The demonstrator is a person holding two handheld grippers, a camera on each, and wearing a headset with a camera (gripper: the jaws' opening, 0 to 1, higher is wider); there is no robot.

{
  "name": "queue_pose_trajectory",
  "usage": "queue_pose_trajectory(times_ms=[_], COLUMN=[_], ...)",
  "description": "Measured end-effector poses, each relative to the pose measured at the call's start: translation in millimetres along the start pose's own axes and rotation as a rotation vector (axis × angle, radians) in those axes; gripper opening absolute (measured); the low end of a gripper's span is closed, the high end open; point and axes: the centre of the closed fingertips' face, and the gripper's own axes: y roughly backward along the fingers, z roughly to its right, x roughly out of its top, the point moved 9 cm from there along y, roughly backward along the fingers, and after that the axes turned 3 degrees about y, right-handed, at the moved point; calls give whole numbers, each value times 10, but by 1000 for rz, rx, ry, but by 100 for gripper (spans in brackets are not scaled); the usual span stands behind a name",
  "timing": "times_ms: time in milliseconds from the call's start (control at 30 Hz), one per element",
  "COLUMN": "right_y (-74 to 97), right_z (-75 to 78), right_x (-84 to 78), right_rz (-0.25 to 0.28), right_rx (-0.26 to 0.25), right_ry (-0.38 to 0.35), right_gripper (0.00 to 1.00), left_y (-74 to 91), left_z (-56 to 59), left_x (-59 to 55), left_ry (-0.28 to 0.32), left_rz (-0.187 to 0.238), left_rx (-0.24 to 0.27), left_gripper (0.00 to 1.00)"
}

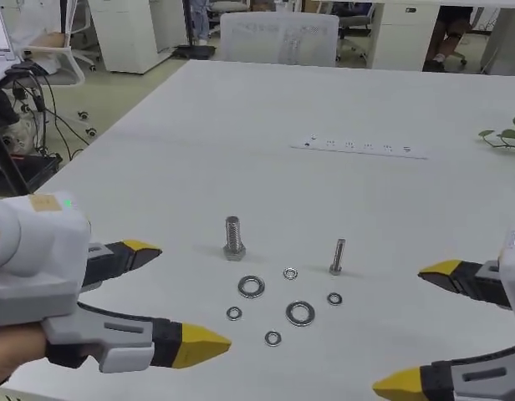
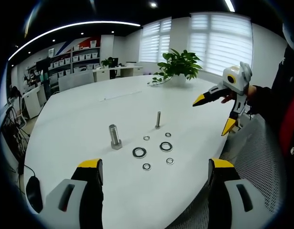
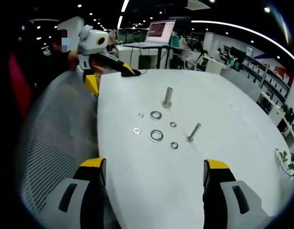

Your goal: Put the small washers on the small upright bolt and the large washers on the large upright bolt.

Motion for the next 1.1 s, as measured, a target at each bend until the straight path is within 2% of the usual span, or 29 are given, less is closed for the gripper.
queue_pose_trajectory(times_ms=[300,500,867,1100], right_y=[-11,-51,-225,-334], right_z=[43,99,178,238], right_x=[38,130,368,468], right_rz=[-9,-14,-54,-110], right_rx=[10,24,95,146], right_ry=[25,61,174,226], right_gripper=[84,83,77,72], left_y=[-2,24,96,117], left_z=[-13,-29,-40,-66], left_x=[32,77,126,144], left_ry=[-2,0,-6,-7], left_rz=[7,31,53,63], left_rx=[4,11,19,27], left_gripper=[92,91,91,91])
